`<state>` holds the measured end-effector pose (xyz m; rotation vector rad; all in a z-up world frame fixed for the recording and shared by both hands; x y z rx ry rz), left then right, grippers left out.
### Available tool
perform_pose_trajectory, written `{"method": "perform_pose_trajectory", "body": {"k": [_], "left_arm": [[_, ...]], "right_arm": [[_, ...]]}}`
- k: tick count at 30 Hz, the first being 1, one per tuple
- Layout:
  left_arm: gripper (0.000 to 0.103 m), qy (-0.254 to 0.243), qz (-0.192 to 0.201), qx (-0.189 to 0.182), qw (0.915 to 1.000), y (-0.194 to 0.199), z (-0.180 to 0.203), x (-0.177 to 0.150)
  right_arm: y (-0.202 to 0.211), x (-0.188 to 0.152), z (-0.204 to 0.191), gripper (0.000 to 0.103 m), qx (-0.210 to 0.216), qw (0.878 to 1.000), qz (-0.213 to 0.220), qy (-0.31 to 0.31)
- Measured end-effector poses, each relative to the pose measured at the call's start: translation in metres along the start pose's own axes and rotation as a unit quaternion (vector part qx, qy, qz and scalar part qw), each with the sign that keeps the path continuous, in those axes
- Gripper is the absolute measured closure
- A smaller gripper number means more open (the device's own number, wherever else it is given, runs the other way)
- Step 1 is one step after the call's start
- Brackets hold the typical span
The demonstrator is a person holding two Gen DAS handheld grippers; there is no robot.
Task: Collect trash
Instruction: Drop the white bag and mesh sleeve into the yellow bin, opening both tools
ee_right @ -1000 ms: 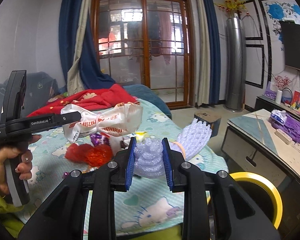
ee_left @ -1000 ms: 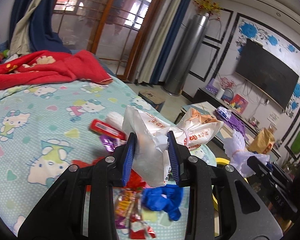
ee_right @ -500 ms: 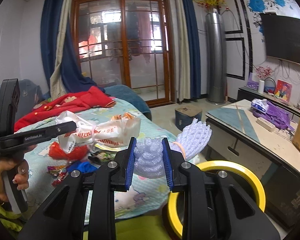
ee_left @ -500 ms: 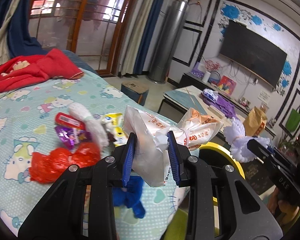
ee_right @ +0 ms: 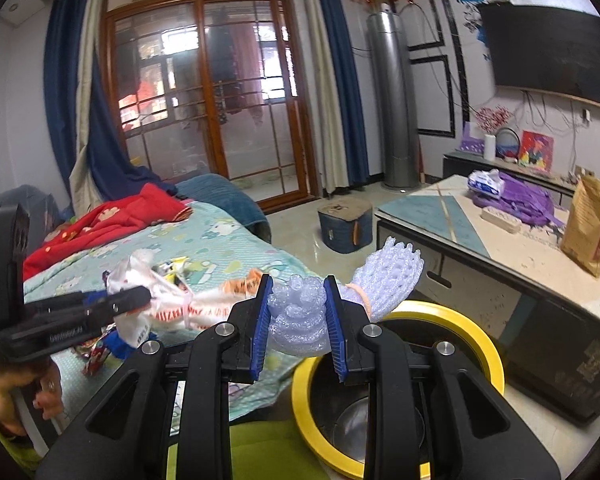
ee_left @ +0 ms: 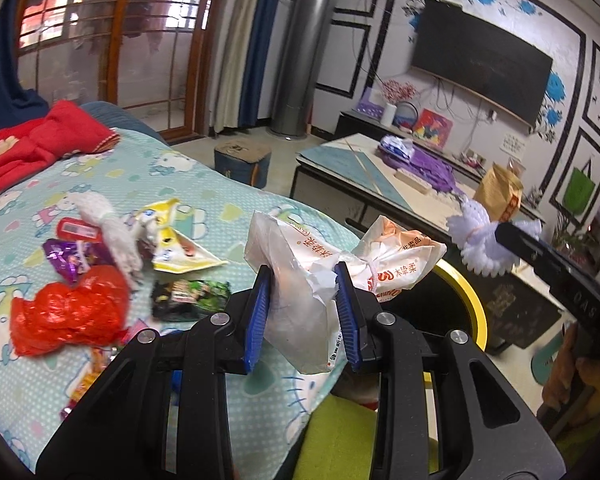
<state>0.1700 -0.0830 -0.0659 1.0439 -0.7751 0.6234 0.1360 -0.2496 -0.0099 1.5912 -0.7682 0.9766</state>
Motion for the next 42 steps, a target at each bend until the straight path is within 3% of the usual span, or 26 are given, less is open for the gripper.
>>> {"method": "perform_pose_trajectory", "body": {"k": [10, 24, 31, 35, 37, 42], "left_arm": [[0.078, -0.038, -0.042, -0.016, 0.9982, -0.034, 0.027, -0.016], [0.077, -0.098, -0.117, -0.038, 0.9876, -0.094, 0.073, -0.047], [0.074, -0.106, -0.136, -0.051, 0.9837, -0.113, 0.086, -0.056], [0.064, -0.101, -0.140, -0.060, 0.9832, -0.119, 0.085, -0.059], [0.053, -0.097, -0.141, -0.061, 0.9834, -0.120, 0.085, -0.059], [0.025, -0.072, -0.131, -0.062, 0.9868, -0.113, 0.077, -0.055]], "right_arm": [[-0.016, -0.006, 0.036, 0.078, -0.025, 0.997, -0.039, -0.063], [-0.048, -0.032, 0.062, 0.078, -0.037, 0.988, -0.101, -0.107], [-0.060, -0.043, 0.078, 0.071, -0.052, 0.983, -0.122, -0.131], [-0.064, -0.047, 0.090, 0.064, -0.067, 0.979, -0.126, -0.145], [-0.065, -0.048, 0.094, 0.058, -0.074, 0.977, -0.128, -0.152], [-0.064, -0.048, 0.099, 0.052, -0.091, 0.976, -0.125, -0.151]]}}
Point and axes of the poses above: each gripper's, at about its wrist camera, not at the fingertips, and y roughly against the way its jaws point, z to its right, x to its top, the point moved 8 cm from there along -y, roughly the way its jaws point, and after that the axes turned 10 degrees about -x, right-handed, at the moved point
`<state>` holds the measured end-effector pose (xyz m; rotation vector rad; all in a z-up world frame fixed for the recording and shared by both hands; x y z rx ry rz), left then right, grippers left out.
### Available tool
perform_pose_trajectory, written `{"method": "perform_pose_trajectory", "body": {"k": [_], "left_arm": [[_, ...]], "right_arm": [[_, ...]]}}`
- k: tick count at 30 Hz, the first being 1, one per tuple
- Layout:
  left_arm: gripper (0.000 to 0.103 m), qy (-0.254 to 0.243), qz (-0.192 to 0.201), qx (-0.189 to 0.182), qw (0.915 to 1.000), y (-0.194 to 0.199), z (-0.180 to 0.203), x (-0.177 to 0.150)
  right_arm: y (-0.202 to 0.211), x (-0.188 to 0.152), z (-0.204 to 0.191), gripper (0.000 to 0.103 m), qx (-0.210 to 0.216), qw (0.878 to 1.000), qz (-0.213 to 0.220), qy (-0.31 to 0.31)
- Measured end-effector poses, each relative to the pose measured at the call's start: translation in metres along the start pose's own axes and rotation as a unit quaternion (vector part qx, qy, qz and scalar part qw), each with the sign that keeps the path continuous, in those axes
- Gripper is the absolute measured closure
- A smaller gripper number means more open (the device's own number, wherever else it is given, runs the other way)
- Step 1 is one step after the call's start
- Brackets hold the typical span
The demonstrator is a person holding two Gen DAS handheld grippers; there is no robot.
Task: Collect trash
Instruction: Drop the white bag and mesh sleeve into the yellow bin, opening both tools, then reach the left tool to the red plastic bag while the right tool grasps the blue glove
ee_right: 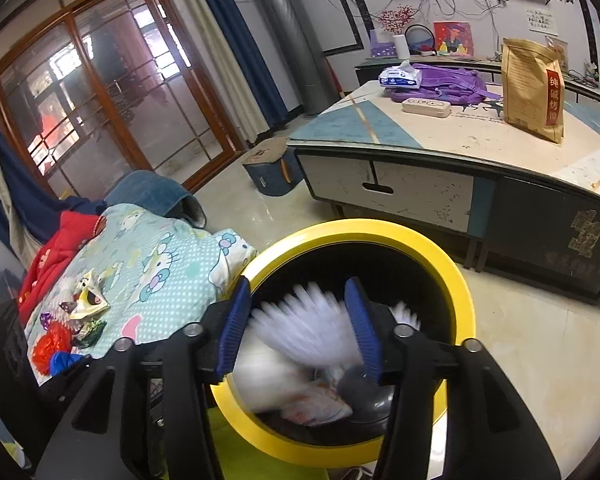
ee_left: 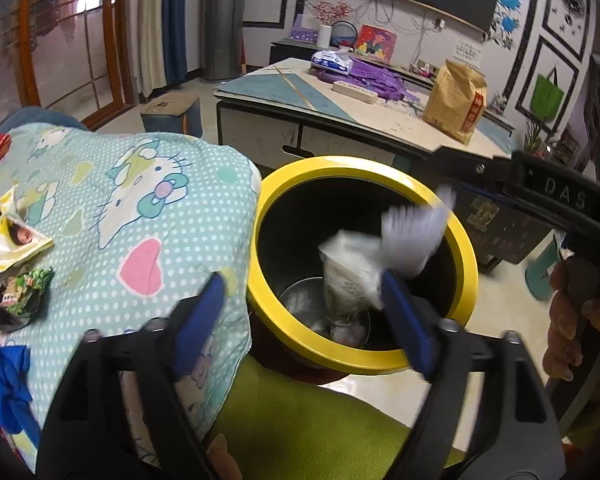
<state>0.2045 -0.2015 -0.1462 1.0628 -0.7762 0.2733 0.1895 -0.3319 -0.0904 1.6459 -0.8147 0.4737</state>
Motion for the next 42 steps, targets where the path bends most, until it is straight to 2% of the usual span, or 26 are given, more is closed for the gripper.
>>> {"method": "perform_pose_trajectory", "body": {"k": [3, 6, 13, 22, 32, 42], "left_arm": [[0.016, 0.015, 0.017, 0.002, 0.9997, 0.014, -0.007, 0.002], [0.011, 0.029, 0.040, 0.013, 0.9987, 0.031, -0.017, 0.007], [0.011, 0.050, 0.094, 0.044, 0.9933, 0.074, -0.036, 0.018], [0.011, 0.075, 0.146, 0.072, 0.9838, 0.122, -0.062, 0.022], [0.011, 0.112, 0.182, 0.100, 0.9717, 0.161, -0.093, 0.017], [0.011, 0.141, 0.212, 0.126, 0.9588, 0.196, -0.123, 0.013]], "right_arm": [[0.004, 0.002, -0.003, 0.048, -0.008, 1.000, 0.010, 0.009], [0.010, 0.002, -0.010, 0.047, -0.009, 0.999, 0.021, 0.023], [0.032, 0.003, -0.040, 0.038, 0.016, 0.996, 0.056, 0.061], [0.054, -0.002, -0.080, 0.035, 0.046, 0.991, 0.078, 0.100], [0.078, -0.012, -0.133, 0.033, 0.093, 0.979, 0.098, 0.149], [0.092, -0.025, -0.179, 0.032, 0.130, 0.969, 0.100, 0.185]]}}
Point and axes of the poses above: each gripper's, at about its wrist camera, not at the fingertips, and y roughly against the way its jaws point, z to its right, x to its top, the point moved 8 cm from there along -y, roughly the way its jaws point, and after that the axes turned 10 degrees about -x, right-handed, at the moved point
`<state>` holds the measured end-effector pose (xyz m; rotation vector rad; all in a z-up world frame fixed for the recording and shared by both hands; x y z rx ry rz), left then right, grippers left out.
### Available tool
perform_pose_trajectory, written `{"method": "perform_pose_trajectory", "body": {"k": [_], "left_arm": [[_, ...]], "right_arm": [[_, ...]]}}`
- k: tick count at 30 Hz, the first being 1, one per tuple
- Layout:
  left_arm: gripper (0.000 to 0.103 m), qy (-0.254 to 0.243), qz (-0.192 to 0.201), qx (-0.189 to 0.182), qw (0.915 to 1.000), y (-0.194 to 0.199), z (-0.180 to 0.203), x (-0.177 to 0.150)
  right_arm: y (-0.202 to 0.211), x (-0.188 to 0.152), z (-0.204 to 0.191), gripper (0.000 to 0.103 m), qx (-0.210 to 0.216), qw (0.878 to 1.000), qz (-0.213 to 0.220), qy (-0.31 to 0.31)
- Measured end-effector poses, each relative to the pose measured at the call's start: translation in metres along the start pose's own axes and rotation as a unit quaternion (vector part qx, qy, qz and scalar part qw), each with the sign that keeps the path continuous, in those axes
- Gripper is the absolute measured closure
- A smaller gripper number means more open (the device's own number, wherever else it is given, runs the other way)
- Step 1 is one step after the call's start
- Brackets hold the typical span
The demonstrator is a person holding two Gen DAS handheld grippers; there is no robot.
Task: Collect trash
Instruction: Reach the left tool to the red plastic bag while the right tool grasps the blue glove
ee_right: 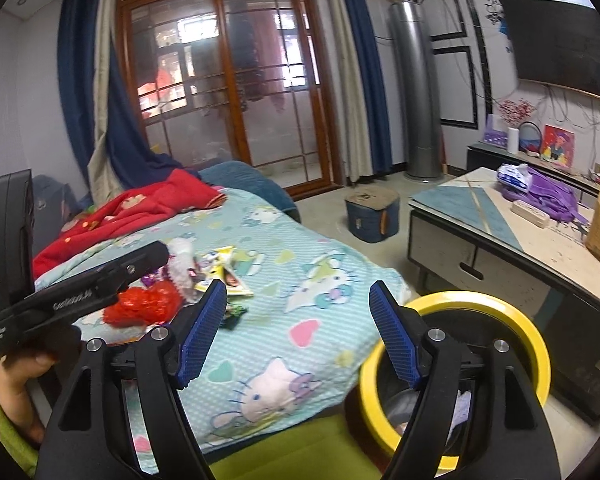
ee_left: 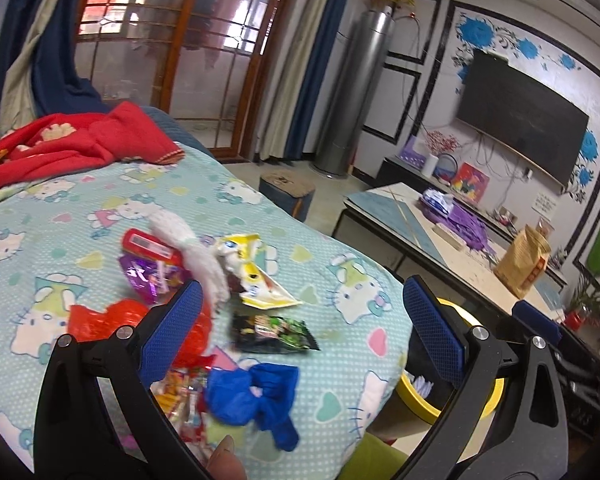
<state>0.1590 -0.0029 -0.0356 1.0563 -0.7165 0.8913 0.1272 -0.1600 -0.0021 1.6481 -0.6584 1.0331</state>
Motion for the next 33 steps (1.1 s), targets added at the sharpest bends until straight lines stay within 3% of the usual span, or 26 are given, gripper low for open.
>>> {"method": "perform_pose_trajectory", "body": {"k": [24, 29, 33], "left_arm": [[0.011, 0.056, 0.039, 0.078, 0.9947, 0.049, -0.087, 0.025], [0.011, 0.066, 0.035, 0.091, 0.9930, 0.053, -0.104, 0.022], [0.011, 0.071, 0.004, 0.099, 0.9926, 0.046, -0.118, 0.013]], "right_arm": [[-0.015, -0.003, -0.094, 0.031, 0.068, 0.996, -0.018, 0.058], [-0.023, -0.007, -0.107, 0.031, 0.079, 0.994, -0.030, 0.068], [-0.032, -0.012, -0.116, 0.031, 0.084, 0.993, -0.044, 0.076]]}}
Point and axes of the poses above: each gripper's, at about its wrist camera, not at the fingertips, and y roughly against the way its jaws point, z to its right, x to its top, the point moved 8 cm from there along -y, roughly the way its jaws point, and after that the axes turned 10 degrees about -x, right-handed, at the moved point
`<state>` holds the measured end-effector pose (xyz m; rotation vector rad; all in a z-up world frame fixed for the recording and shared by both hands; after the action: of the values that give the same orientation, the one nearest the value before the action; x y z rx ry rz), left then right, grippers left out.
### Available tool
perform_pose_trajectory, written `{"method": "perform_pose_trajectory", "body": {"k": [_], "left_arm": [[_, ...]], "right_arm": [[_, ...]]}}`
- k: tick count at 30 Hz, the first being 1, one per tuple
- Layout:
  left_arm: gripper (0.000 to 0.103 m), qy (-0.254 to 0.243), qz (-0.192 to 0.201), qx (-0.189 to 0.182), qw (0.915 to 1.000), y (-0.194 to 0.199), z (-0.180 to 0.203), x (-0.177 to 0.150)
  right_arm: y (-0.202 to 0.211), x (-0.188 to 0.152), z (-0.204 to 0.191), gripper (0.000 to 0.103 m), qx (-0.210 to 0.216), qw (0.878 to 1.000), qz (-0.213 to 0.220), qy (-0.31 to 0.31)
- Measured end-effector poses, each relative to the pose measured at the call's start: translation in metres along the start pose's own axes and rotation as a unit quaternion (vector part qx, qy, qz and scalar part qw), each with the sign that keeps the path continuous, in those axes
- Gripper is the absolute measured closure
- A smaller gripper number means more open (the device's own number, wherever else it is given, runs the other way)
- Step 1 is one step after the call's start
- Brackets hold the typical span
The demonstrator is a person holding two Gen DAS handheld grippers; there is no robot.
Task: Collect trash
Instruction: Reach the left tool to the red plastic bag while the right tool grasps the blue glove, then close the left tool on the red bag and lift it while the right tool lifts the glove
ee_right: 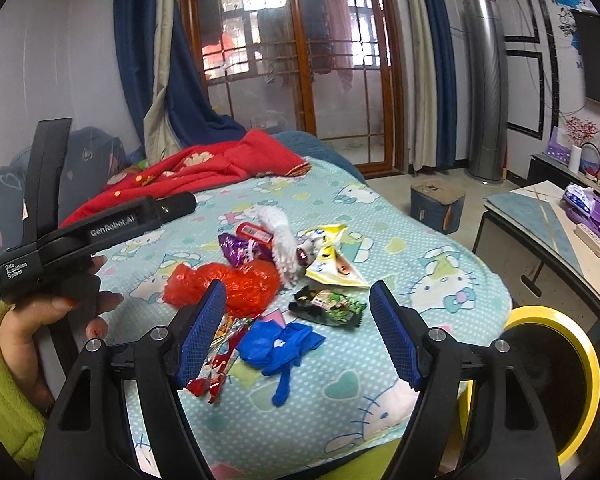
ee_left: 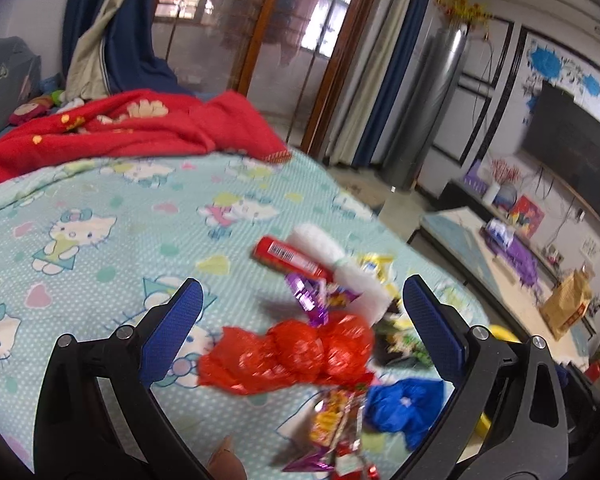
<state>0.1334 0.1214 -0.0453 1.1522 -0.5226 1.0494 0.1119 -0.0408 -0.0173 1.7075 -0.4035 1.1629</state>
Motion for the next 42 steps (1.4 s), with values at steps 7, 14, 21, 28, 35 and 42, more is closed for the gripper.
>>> {"method": "perform_pose_trajectory", "body": {"k": [7, 14, 21, 28, 35, 42], "left_arm": [[0.011, 0.028, -0.047, 0.020, 0.9983, -0.020, -0.033, -0.021], [0.011, 0.066, -0.087, 0.009, 0.9939, -0.038, -0.054, -0.043], [0.013, 0.075, -0.101, -0.010, 0.9920, -0.045, -0.052, -0.052], [0.046, 0.075, -0.106, -0.021, 0.9913, -0.045, -0.047, -0.054], [0.092, 0.061, -0.112, -0.043, 0.9910, -0.045, -0.035, -0.053], [0.099, 0.051, -0.099, -0.063, 0.9918, -0.037, -0.025, -0.045]], "right_arm": [[-0.026, -0.015, -0.008, 0.032, 0.006, 0.999, -0.043, -0.004], [-0.047, -0.034, -0.007, 0.043, 0.015, 0.996, -0.088, -0.024], [-0.058, -0.050, -0.006, 0.076, 0.033, 0.992, -0.117, -0.033], [-0.058, -0.060, -0.001, 0.093, 0.031, 0.991, -0.127, -0.030], [-0.054, -0.063, 0.000, 0.095, 0.030, 0.992, -0.124, -0.024], [-0.044, -0.053, 0.003, 0.099, 0.026, 0.994, -0.102, -0.020]]}}
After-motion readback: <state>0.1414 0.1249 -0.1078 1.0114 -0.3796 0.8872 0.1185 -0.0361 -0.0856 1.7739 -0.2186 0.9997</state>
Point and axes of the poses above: each gripper's, at about its wrist camera, not at the fingertips, and y roughly against the way its jaws point, z to its right, x to its top, the point moved 8 cm from there along -y, roughly the way its jaws point, and after that the axes turned 10 degrees about -x, right-handed, at the moved point
